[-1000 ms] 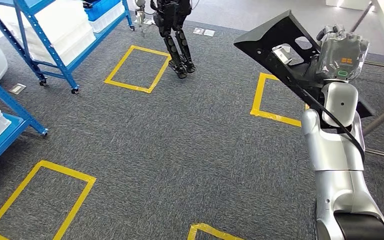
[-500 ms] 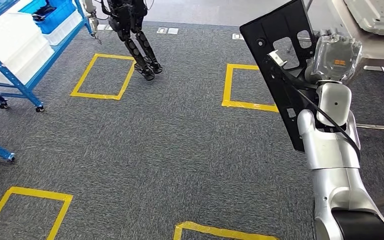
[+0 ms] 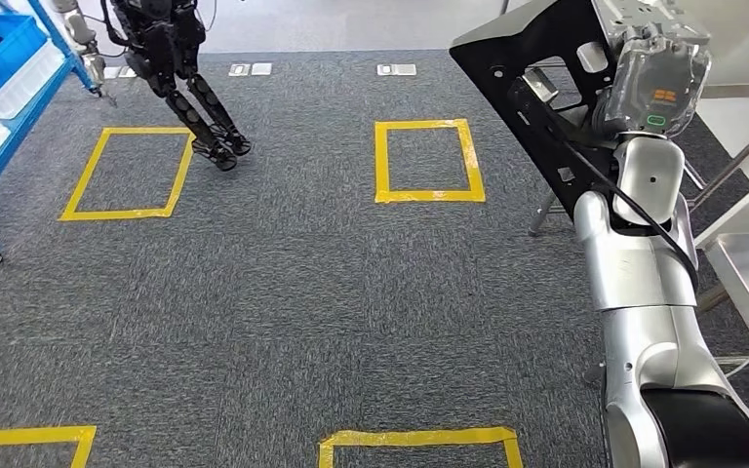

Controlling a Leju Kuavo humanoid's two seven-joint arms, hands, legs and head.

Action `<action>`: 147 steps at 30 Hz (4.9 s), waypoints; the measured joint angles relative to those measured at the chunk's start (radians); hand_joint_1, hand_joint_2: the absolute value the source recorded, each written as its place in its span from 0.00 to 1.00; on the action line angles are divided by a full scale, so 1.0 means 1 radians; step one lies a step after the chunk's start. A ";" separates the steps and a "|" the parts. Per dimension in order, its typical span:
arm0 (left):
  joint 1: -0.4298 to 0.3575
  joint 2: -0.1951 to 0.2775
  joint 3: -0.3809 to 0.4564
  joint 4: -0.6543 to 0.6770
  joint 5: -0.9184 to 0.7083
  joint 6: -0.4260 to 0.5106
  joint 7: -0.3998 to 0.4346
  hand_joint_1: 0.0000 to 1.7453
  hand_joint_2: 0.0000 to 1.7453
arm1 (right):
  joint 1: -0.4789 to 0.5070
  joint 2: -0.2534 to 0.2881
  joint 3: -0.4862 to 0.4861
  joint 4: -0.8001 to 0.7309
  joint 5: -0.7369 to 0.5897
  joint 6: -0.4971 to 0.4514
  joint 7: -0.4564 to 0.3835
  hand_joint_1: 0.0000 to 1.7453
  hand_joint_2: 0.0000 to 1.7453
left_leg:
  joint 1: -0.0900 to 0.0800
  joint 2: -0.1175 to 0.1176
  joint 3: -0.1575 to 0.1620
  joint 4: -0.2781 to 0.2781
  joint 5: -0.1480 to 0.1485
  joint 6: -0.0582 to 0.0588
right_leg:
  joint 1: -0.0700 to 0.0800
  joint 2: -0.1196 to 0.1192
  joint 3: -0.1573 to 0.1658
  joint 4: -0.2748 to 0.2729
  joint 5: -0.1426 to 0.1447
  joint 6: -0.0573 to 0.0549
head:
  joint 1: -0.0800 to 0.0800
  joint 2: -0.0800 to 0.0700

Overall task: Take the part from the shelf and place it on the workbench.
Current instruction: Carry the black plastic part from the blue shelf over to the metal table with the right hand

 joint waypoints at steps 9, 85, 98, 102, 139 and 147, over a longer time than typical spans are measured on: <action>-0.002 -0.005 0.005 0.000 0.000 -0.002 -0.003 0.00 1.00 | -0.008 0.004 0.005 0.015 0.000 -0.002 0.009 1.00 1.00 | 0.005 0.101 -0.007 0.032 -0.022 -0.044 | -0.013 -0.067 0.156 -0.248 0.077 0.020 | -0.001 0.000; -0.003 -0.021 0.118 -0.023 -0.129 -0.043 -0.361 0.00 1.00 | -0.278 -0.083 0.129 0.300 0.001 -0.190 0.007 1.00 1.00 | 0.053 -0.108 -0.046 0.103 -0.048 -0.089 | -0.018 0.099 0.124 -0.218 0.088 0.013 | 0.010 0.000; -0.005 -0.024 0.140 -0.024 -0.126 -0.072 -0.367 0.00 1.00 | -0.307 -0.100 0.142 0.348 0.001 -0.196 -0.004 1.00 1.00 | 0.024 0.062 -0.043 0.075 -0.029 -0.042 | -0.005 -0.066 0.102 -0.175 0.069 0.046 | 0.027 0.000; -0.007 -0.024 0.142 -0.024 -0.126 -0.072 -0.367 0.00 1.00 | -0.313 -0.103 0.145 0.351 0.001 -0.196 -0.004 1.00 1.00 | 0.016 0.096 -0.035 0.075 -0.037 -0.056 | 0.003 -0.058 0.130 -0.231 0.091 0.011 | 0.025 0.000; -0.001 -0.019 0.174 -0.022 -0.139 -0.116 -0.331 0.00 1.00 | -0.325 -0.068 0.151 0.404 0.001 -0.253 -0.024 1.00 1.00 | 0.037 -0.016 -0.153 0.336 -0.164 -0.085 | -0.009 -0.004 0.122 -0.224 0.099 -0.033 | 0.029 0.000; -0.002 -0.014 0.174 -0.021 -0.149 -0.127 -0.322 0.00 1.00 | -0.318 -0.071 0.151 0.405 0.000 -0.251 -0.018 1.00 1.00 | 0.028 -0.022 -0.056 0.075 -0.015 -0.067 | 0.012 0.030 0.118 -0.219 0.098 -0.029 | 0.030 0.000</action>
